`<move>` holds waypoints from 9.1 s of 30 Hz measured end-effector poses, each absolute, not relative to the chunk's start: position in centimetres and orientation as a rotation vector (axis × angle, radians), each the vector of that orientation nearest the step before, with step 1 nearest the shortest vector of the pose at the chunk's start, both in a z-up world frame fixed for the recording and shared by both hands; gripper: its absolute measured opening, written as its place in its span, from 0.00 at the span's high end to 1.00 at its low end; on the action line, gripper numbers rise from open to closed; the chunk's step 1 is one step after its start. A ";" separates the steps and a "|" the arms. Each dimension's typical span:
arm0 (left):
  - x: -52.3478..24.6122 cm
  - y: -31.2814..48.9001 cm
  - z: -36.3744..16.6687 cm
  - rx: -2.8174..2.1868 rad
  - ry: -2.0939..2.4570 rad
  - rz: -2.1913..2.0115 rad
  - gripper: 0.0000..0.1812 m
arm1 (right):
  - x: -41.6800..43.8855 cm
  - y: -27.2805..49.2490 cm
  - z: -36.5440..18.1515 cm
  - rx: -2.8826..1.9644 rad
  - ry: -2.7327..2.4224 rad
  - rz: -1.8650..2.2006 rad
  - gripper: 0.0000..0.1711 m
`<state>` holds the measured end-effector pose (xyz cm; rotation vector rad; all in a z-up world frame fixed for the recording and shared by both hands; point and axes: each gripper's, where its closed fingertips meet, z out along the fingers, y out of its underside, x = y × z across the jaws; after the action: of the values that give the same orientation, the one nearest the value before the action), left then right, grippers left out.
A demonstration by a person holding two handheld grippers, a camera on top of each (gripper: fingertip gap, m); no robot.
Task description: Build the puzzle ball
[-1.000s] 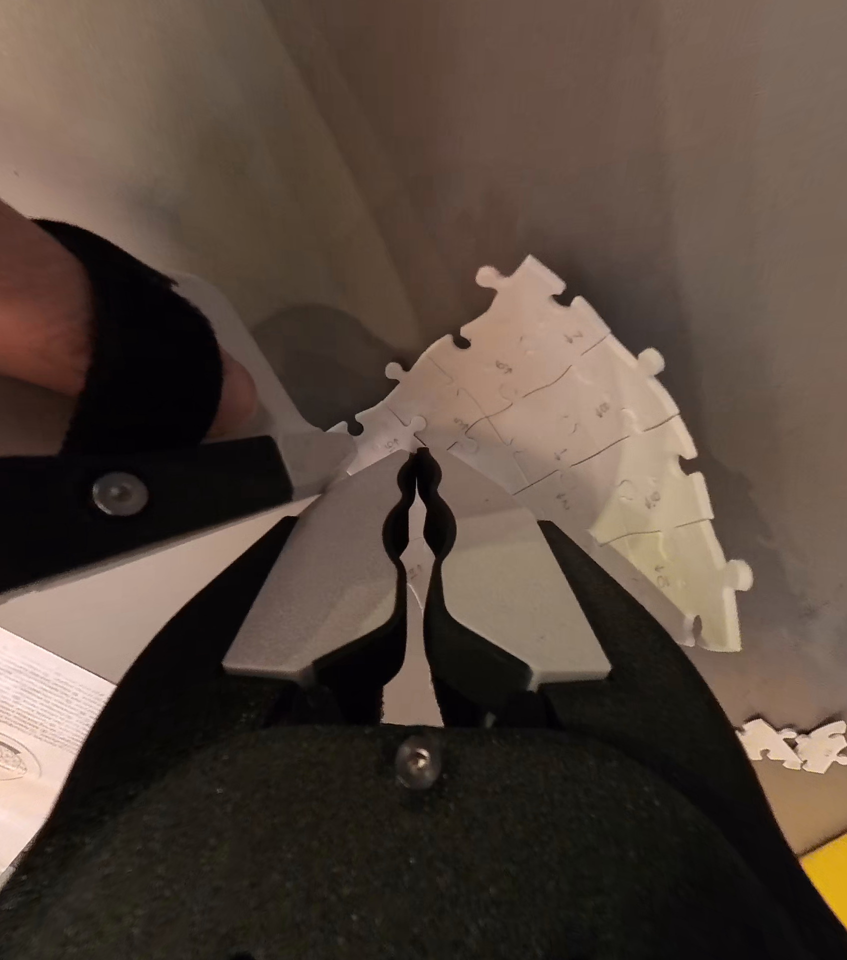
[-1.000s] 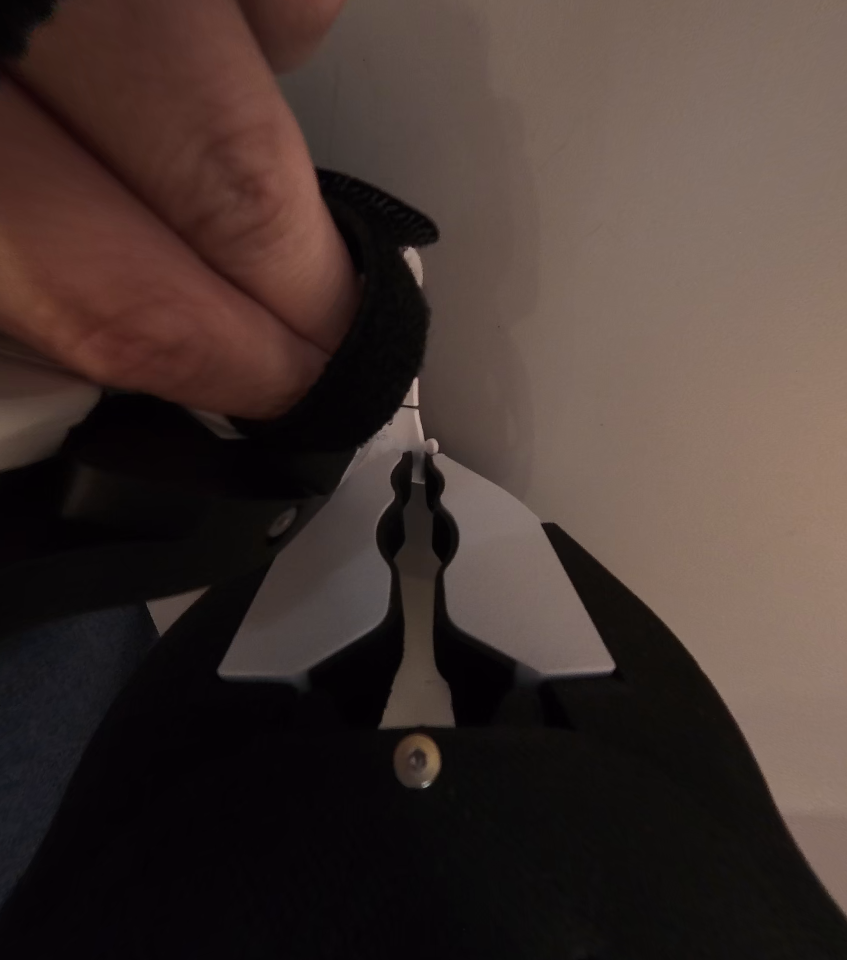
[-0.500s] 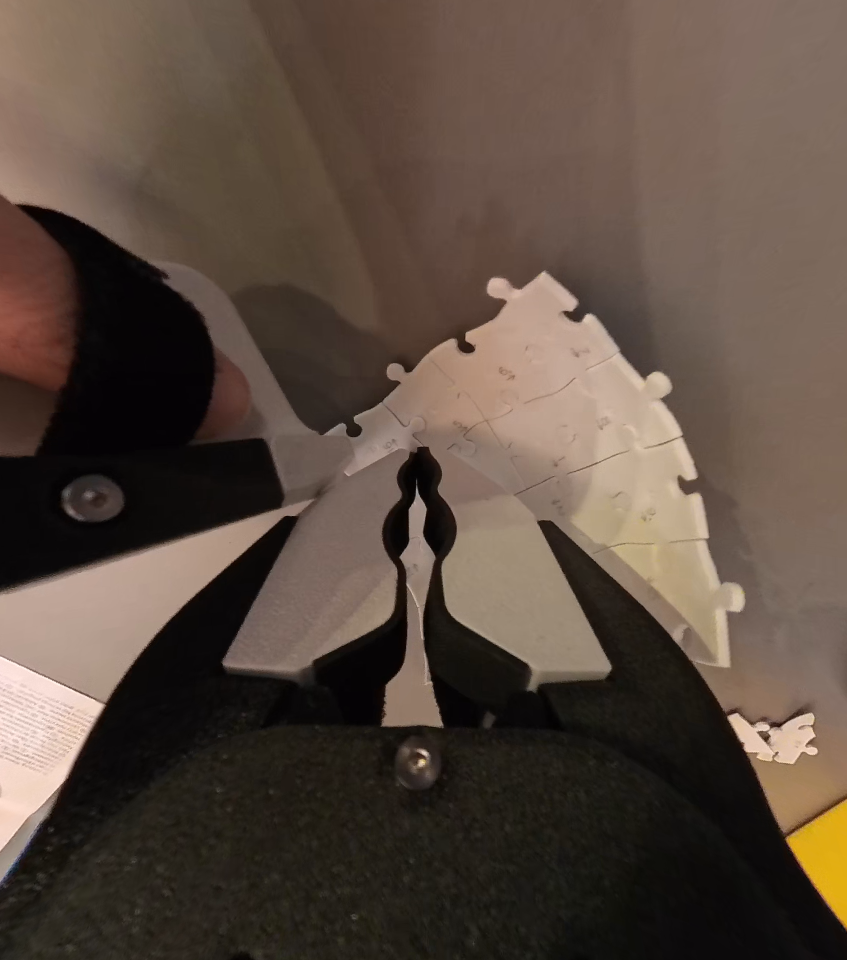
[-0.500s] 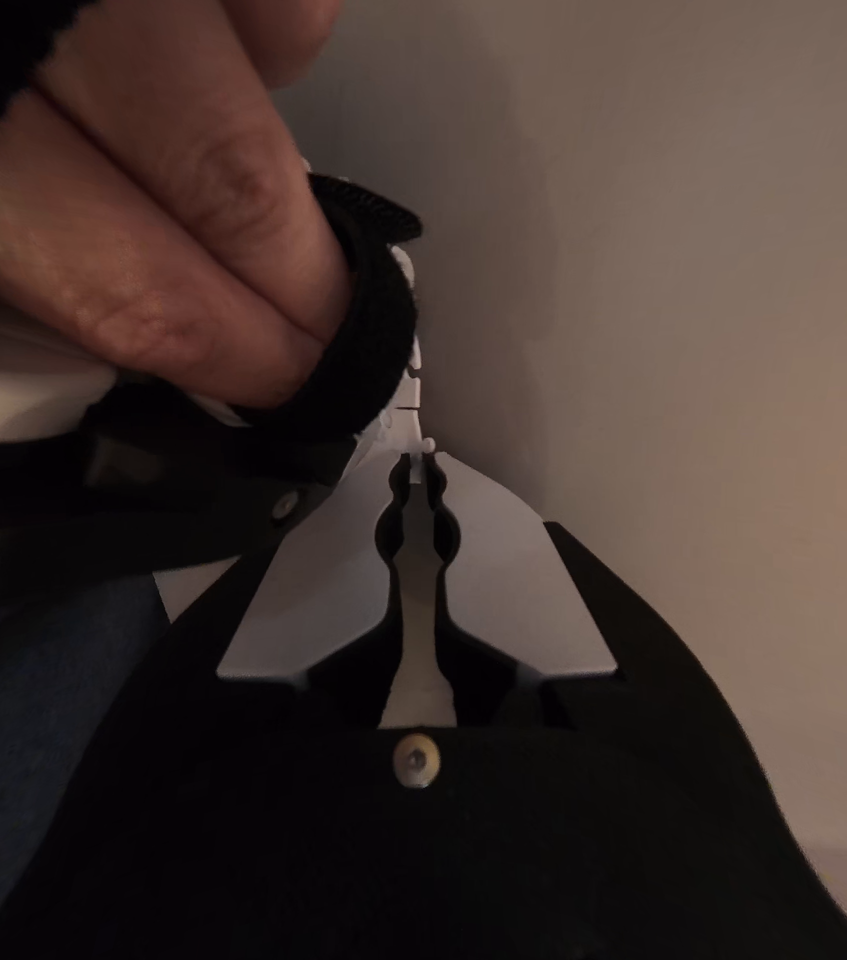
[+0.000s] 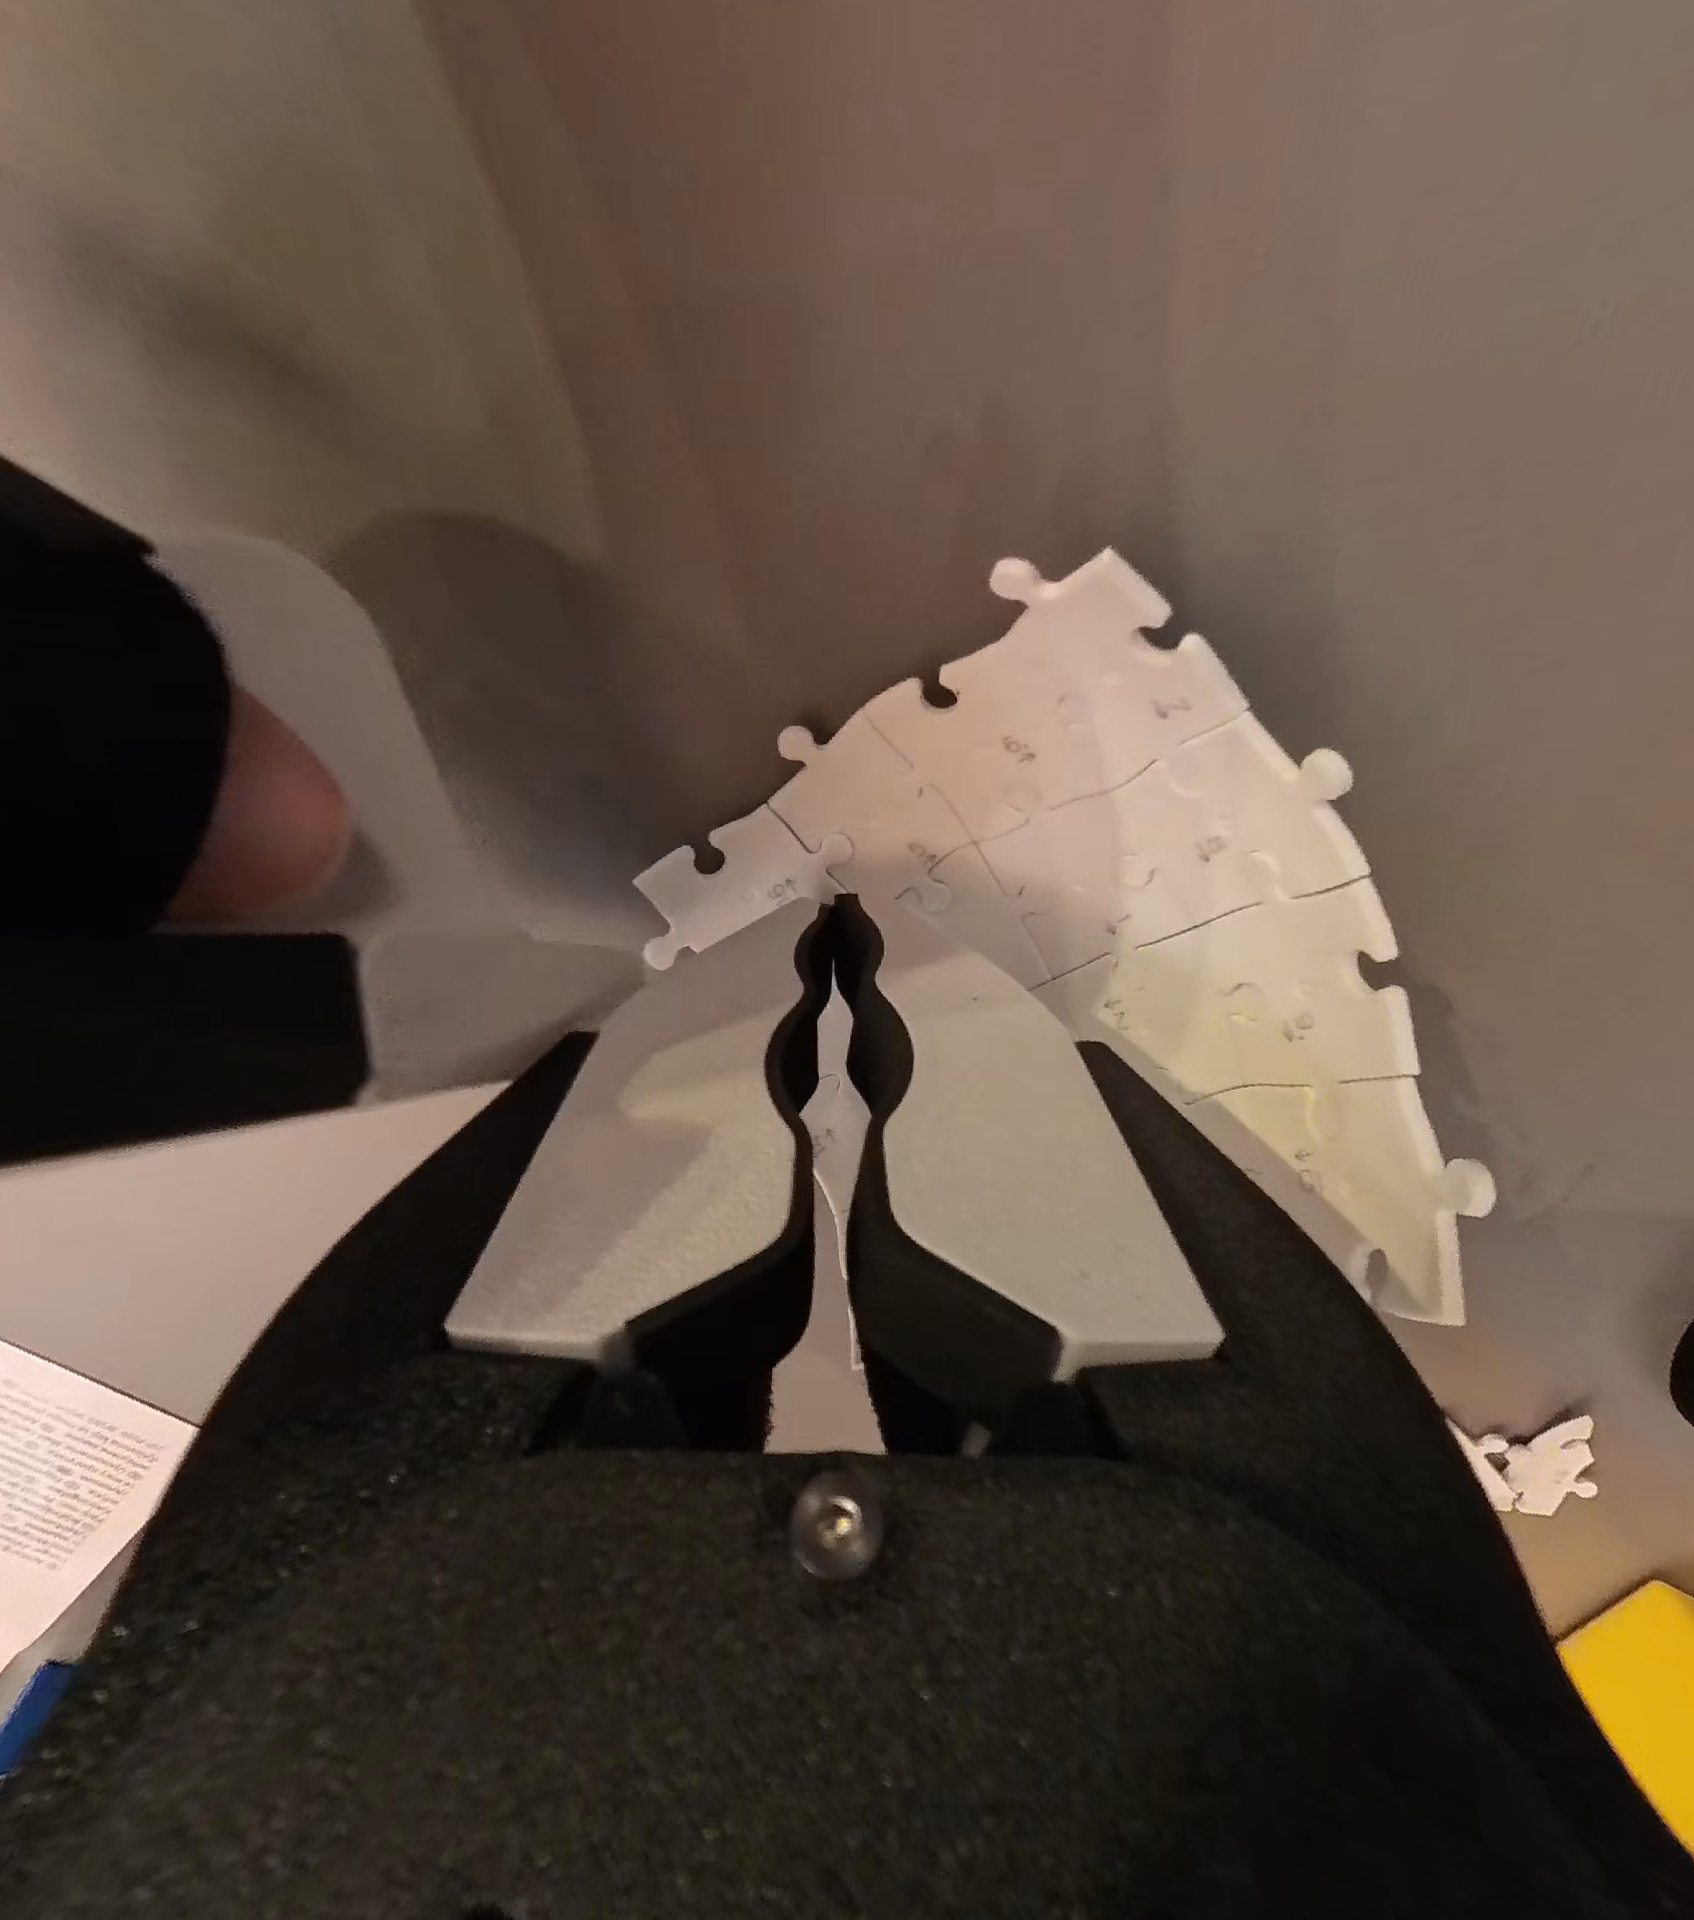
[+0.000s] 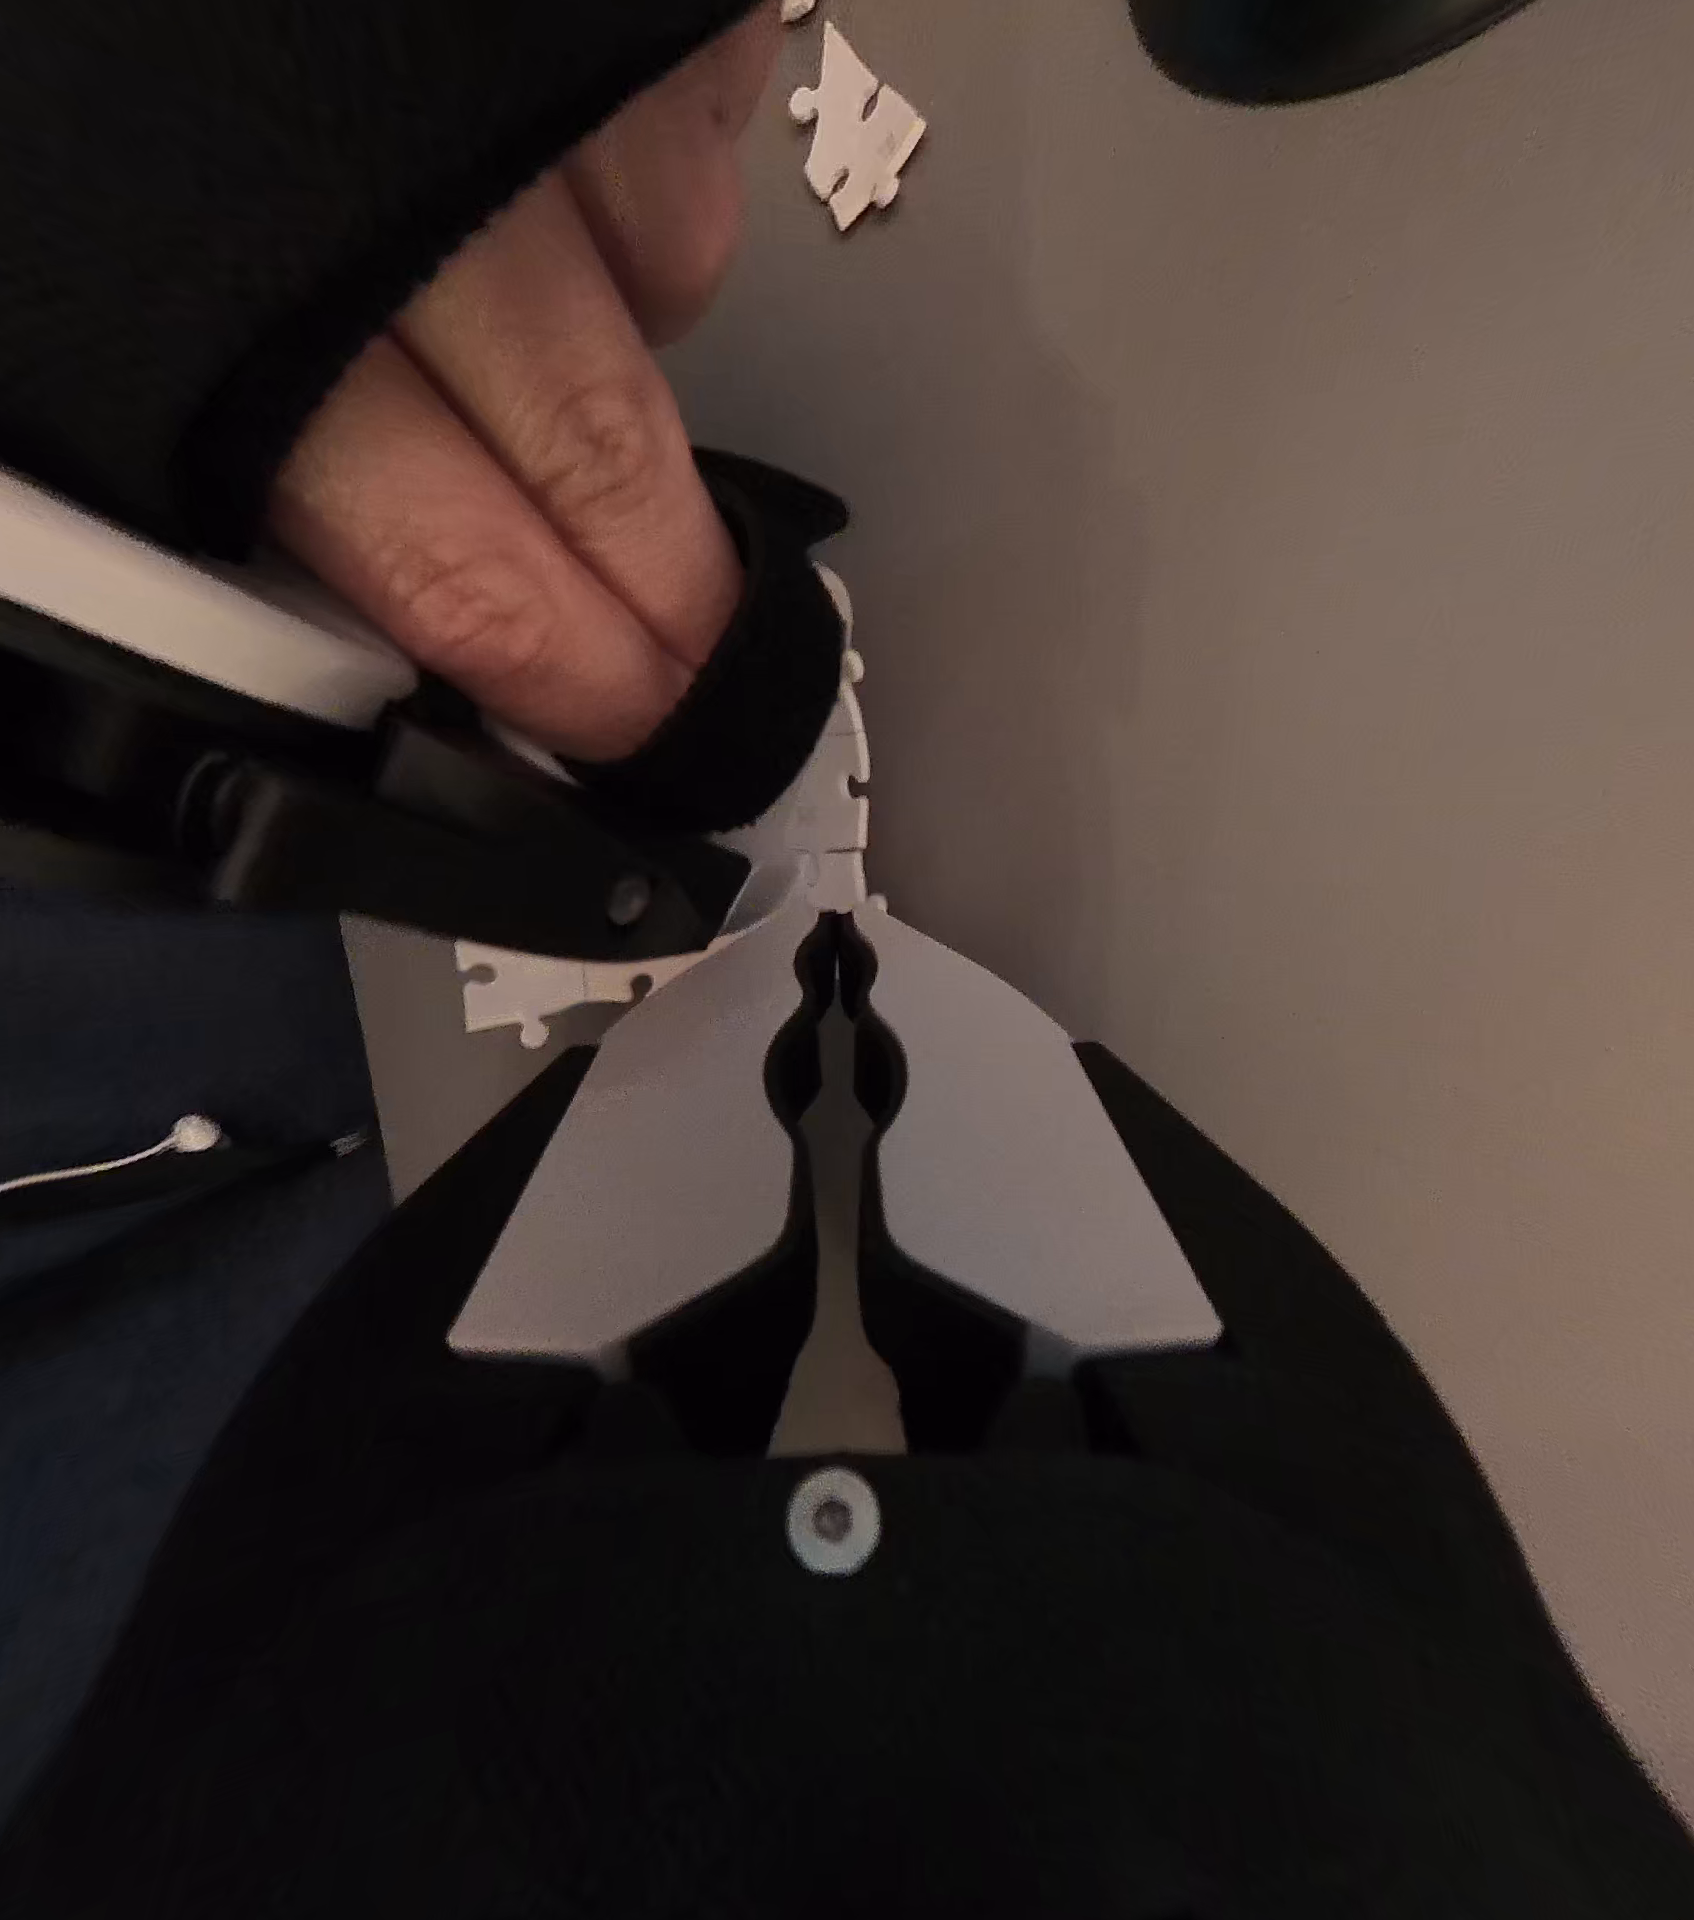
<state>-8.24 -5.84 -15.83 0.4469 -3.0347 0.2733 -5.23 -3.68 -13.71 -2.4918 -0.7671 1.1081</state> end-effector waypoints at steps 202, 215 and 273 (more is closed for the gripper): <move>-10.5 -4.9 -14.1 2.086 -1.657 1.406 0.98 | -10.7 -5.6 -15.1 -2.579 -1.237 1.479 0.93; -10.5 -4.8 -14.3 2.082 -1.643 1.406 0.99 | -10.6 -5.3 -15.3 -2.594 -1.243 1.445 0.98; -10.9 -4.7 -14.4 2.107 -1.524 1.299 0.98 | -9.8 -3.1 -13.7 -2.418 -1.291 1.293 0.95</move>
<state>-10.88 -4.69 -14.38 2.1066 -1.5244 1.2992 -9.81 -3.05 -13.71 -2.4181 -1.2911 1.2933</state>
